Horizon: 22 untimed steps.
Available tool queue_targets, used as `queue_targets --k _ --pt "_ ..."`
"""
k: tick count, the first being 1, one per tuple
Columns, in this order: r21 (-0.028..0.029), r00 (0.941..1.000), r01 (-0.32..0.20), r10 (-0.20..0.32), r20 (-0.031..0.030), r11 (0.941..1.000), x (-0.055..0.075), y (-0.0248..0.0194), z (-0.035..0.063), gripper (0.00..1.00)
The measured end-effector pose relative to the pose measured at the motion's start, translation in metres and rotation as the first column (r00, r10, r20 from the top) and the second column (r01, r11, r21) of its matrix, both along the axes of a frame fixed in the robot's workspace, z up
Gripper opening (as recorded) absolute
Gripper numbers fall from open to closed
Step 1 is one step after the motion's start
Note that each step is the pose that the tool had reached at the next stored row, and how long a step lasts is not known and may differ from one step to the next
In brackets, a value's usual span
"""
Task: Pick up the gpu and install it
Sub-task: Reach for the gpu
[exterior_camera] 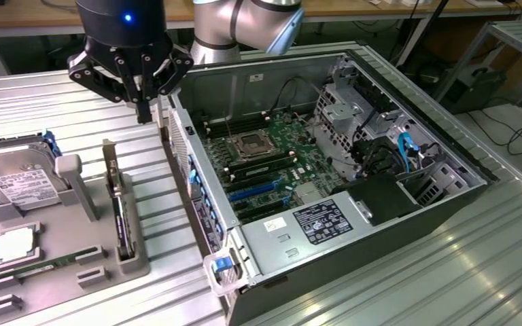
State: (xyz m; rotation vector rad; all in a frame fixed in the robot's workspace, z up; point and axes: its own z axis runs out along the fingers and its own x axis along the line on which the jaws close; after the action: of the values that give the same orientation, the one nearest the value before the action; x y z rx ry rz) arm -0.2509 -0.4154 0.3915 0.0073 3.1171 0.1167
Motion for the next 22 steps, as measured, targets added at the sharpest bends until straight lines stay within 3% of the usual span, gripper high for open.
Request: queue_targets --k 22 --pt "0.0000 0.9999 -0.014 0.014 0.0000 0.9999 -0.024 -0.0030 -0.0005 0.11"
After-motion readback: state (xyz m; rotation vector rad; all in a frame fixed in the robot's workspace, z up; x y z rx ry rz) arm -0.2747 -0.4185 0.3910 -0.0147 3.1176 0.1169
